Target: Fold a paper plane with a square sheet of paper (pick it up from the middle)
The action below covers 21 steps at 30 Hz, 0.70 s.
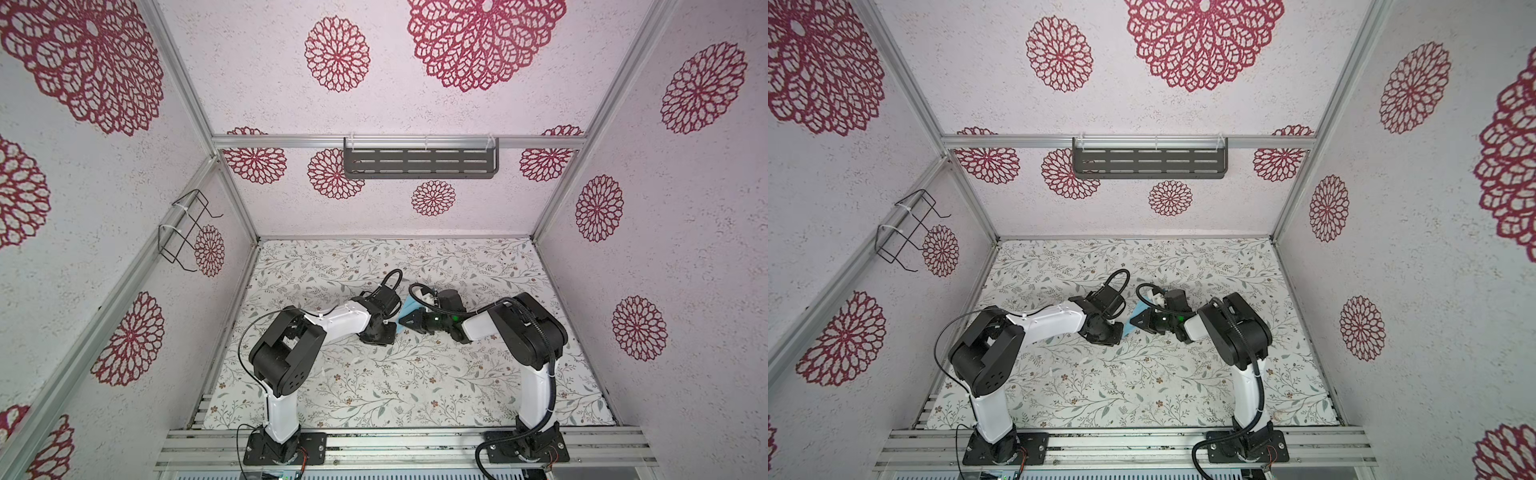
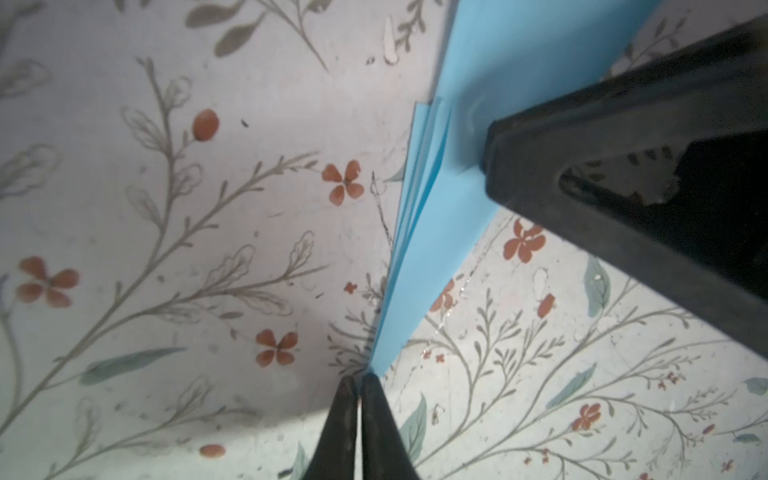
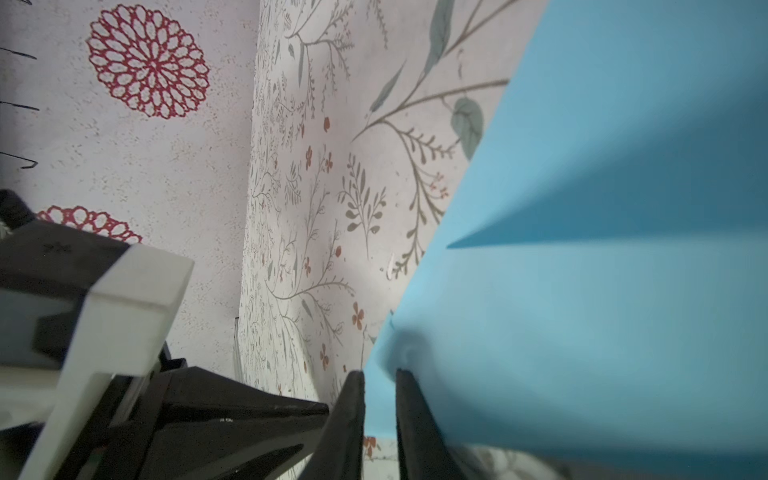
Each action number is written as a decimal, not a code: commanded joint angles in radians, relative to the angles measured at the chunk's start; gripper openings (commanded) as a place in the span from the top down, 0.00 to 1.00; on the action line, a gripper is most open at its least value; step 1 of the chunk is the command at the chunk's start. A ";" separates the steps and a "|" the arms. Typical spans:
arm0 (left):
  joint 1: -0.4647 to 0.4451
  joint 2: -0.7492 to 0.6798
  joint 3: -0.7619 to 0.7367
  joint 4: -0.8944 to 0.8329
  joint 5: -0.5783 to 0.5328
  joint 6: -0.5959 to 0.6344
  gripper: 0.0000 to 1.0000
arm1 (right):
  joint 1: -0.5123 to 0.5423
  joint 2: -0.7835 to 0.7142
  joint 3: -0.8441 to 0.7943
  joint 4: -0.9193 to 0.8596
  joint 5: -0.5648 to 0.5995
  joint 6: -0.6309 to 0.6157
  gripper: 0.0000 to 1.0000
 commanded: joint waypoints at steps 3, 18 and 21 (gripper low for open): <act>-0.013 -0.077 0.029 -0.023 -0.039 0.013 0.92 | -0.009 0.044 -0.019 -0.113 0.096 0.007 0.80; 0.005 0.013 0.055 0.219 0.073 -0.042 0.98 | -0.010 0.034 -0.021 -0.057 0.057 0.045 0.84; 0.005 0.035 0.055 0.217 0.071 -0.045 1.00 | -0.009 0.032 -0.021 -0.052 0.053 0.050 0.85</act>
